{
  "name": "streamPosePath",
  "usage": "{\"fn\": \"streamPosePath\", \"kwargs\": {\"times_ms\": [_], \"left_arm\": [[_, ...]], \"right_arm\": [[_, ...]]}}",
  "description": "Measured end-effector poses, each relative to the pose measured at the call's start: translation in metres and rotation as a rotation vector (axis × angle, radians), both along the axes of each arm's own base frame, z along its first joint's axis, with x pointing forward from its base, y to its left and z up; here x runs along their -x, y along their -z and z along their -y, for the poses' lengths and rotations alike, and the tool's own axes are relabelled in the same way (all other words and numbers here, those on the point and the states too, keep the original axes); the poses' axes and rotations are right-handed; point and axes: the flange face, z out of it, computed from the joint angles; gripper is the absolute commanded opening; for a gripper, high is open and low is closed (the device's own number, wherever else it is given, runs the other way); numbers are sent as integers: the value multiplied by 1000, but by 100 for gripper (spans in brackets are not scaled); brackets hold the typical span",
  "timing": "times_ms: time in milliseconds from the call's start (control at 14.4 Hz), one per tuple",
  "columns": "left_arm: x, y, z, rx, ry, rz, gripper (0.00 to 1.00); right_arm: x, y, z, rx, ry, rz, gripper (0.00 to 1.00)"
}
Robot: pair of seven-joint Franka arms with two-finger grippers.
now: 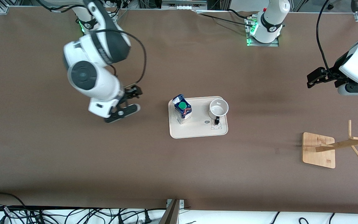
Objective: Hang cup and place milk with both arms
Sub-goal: 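Lower the right gripper over the blue milk carton and close on it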
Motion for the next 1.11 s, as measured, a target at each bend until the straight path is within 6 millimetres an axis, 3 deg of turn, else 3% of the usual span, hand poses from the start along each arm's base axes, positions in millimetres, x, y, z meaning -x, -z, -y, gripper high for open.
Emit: {"fn": "streamPosePath", "kwargs": {"times_ms": [278,905,1114], "left_arm": [[0,0,0,0,0,0,100],[0,0,0,0,0,0,100],[0,0,1,0,1,0,100]], "right_arm": [[10,23,-34,4,13,10,100],[54,27,-105,8,11,29,100],[60,34,-123,-10,42,59,100]]}}
